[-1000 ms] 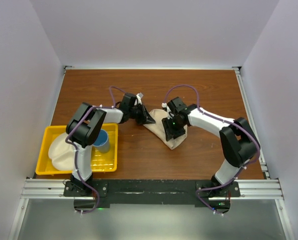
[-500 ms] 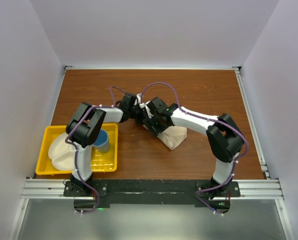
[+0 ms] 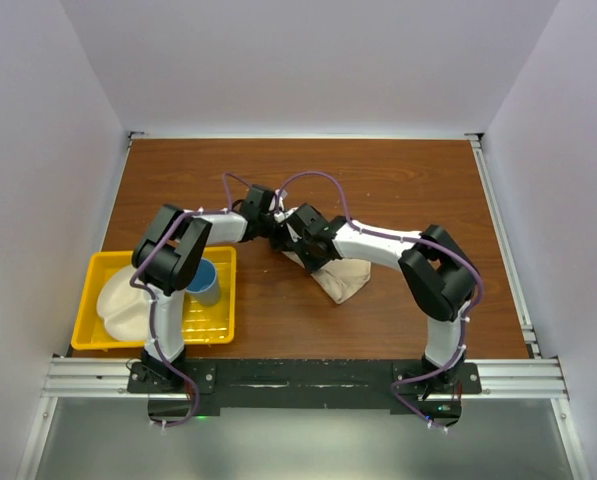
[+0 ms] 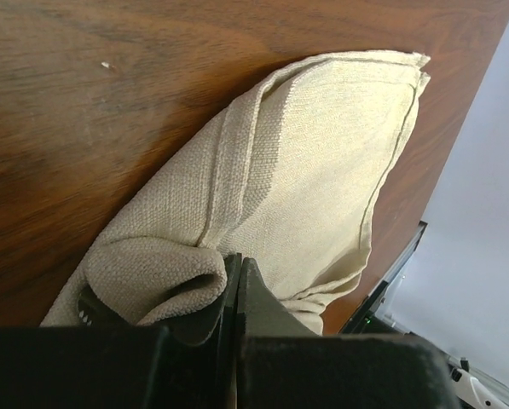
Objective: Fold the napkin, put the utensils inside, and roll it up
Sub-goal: Roll the napkin at the center of the board.
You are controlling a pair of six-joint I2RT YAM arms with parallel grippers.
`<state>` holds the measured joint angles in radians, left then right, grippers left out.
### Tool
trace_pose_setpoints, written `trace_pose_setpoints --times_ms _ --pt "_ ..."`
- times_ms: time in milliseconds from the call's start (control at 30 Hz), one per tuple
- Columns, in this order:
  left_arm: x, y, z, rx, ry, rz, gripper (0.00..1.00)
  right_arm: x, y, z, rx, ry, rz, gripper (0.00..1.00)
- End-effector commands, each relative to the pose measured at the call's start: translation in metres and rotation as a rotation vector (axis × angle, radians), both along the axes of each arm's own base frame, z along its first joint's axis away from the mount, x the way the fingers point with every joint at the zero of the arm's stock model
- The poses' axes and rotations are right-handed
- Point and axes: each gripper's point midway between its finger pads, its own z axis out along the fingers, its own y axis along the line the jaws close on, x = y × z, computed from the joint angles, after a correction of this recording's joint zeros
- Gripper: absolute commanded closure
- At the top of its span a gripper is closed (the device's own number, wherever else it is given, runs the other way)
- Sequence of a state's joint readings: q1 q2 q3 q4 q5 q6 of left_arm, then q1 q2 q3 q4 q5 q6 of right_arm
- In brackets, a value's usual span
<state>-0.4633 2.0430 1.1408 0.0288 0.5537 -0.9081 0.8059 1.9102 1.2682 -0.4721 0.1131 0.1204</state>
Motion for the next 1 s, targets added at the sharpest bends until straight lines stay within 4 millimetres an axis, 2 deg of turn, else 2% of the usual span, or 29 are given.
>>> trace_pose_setpoints --times_ms 0,67,133,233,267,300,367,433,467,533,767,800,867,967 --pt "-0.01 0.036 -0.012 0.161 0.058 0.014 0.95 -0.009 0.009 -0.009 0.113 0.058 -0.017 0.91" --pt "0.006 0.043 0.012 0.159 -0.001 0.043 0.87 -0.013 0.02 -0.011 0.246 0.149 -0.015 0.94" --pt "0.02 0.051 0.03 0.179 -0.06 0.066 0.77 -0.02 0.023 -0.017 0.337 0.249 -0.018 0.99" --pt "0.038 0.066 0.06 0.221 -0.139 0.09 0.67 -0.025 0.024 -0.024 0.484 0.402 -0.048 0.99" --pt "0.042 0.069 0.07 0.224 -0.163 0.099 0.65 -0.019 0.02 -0.028 0.523 0.428 -0.086 0.99" --pt "0.045 0.069 0.077 0.227 -0.183 0.104 0.64 -0.026 0.025 -0.025 0.58 0.497 -0.069 0.99" --pt "0.045 0.07 0.084 0.227 -0.196 0.106 0.64 -0.024 0.023 -0.026 0.628 0.568 -0.106 0.99" --pt "0.04 0.064 0.085 0.182 -0.189 0.098 0.64 -0.03 0.026 -0.028 0.683 0.67 -0.118 0.99" --pt "0.038 0.062 0.086 0.164 -0.188 0.095 0.65 -0.026 0.024 -0.029 0.712 0.699 -0.159 0.99" --pt "0.031 0.055 0.082 0.118 -0.174 0.079 0.69 -0.03 0.023 -0.031 0.752 0.776 -0.185 0.99" --pt "0.009 0.014 0.08 -0.009 -0.181 0.02 0.78 -0.024 0.007 -0.043 0.794 0.832 -0.287 0.98" --pt "0.004 0.014 0.073 -0.008 -0.166 0.021 0.78 -0.024 0.004 -0.046 0.79 0.834 -0.295 0.98" --pt "0.008 0.008 0.071 -0.024 -0.194 0.028 0.79 -0.022 -0.001 -0.049 0.783 0.824 -0.302 0.97" --pt "0.008 0.005 0.058 -0.033 -0.185 0.03 0.81 -0.022 -0.005 -0.051 0.781 0.812 -0.306 0.95"
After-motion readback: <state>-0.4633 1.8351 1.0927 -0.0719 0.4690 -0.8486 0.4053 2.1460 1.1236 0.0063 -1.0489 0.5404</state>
